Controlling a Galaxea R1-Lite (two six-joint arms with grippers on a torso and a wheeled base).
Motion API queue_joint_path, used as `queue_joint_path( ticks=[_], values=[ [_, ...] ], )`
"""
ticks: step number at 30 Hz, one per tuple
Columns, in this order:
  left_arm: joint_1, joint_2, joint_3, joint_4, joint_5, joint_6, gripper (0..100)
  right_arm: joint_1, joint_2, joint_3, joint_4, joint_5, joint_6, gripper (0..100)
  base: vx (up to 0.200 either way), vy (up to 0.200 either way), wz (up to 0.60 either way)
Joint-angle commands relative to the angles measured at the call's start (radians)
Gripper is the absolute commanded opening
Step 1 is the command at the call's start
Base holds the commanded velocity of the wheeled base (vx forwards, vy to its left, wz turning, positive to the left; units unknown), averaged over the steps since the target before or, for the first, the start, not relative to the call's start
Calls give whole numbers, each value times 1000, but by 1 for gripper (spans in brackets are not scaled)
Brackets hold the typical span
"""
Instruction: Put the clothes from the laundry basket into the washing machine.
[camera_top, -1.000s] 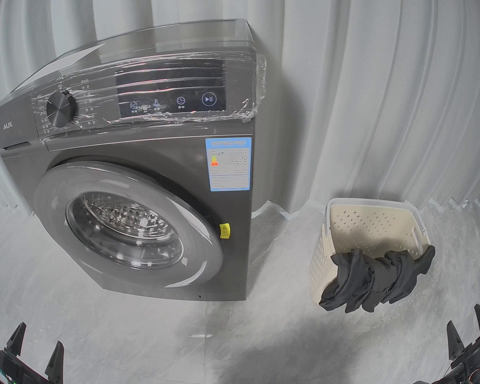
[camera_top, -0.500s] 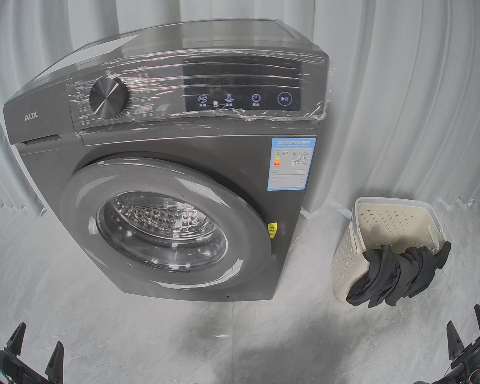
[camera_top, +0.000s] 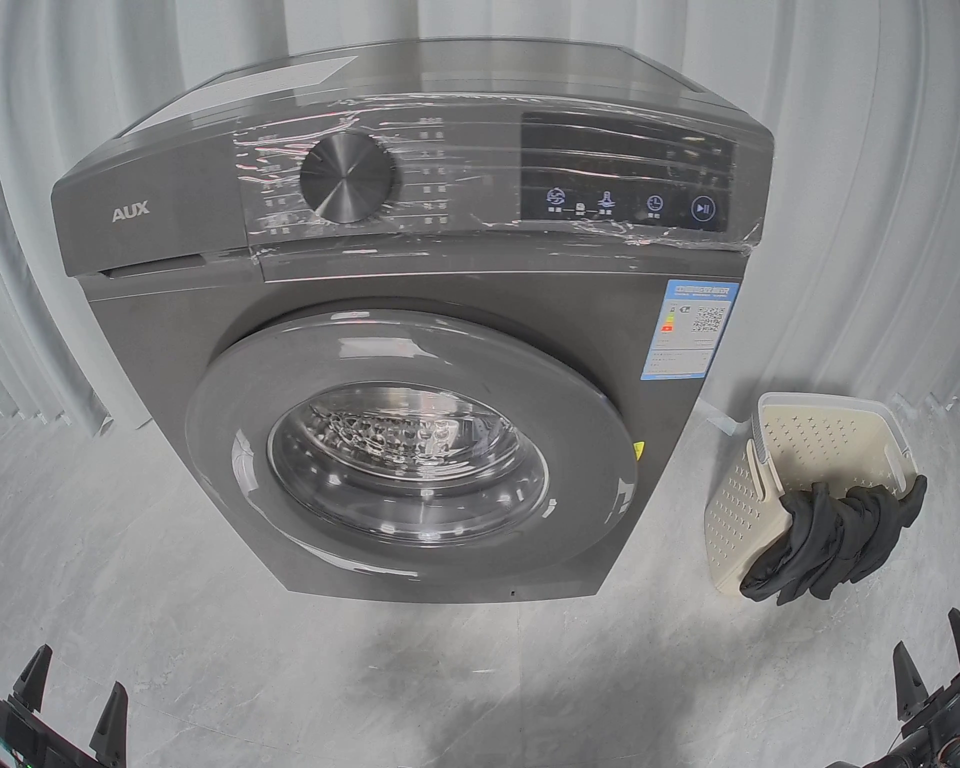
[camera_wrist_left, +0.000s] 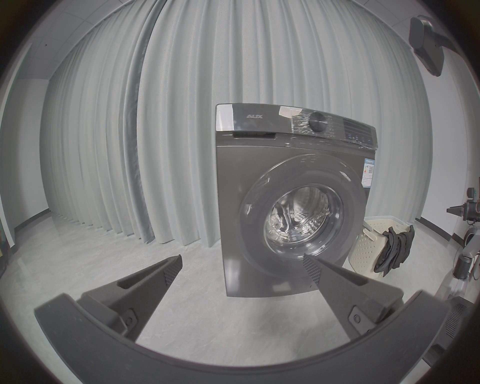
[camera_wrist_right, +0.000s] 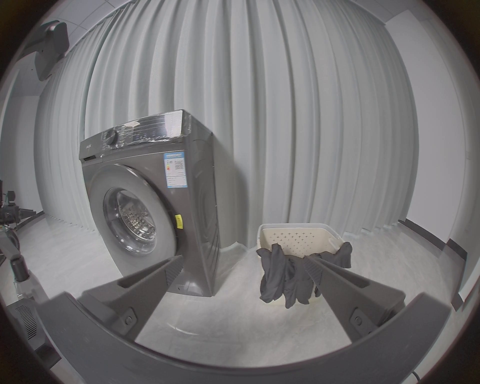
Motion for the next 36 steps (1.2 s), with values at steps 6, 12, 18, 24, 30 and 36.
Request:
queue_joint_path(
  ticks=[6,12,18,24,30,36],
  values=[
    [0,-12,15,-1,2,0,100,-1,-16,18,0,0,0,100,0,0,0],
    [0,-12,15,-1,2,-2,100,-1,-16,18,0,0,0,100,-100,0,0],
    [0,-12,15,-1,4,3,100,-1,-16,18,0,0,0,100,-200,0,0],
    [-1,-12,16,-1,4,1,100,-1,-16,18,0,0,0,100,0,0,0],
    [0,-12,15,-1,2,0,100,-1,-16,18,0,0,0,100,0,100,0],
    [0,-12,15,-1,2,1,100,-1,-16,18,0,0,0,100,0,200,0]
  ],
)
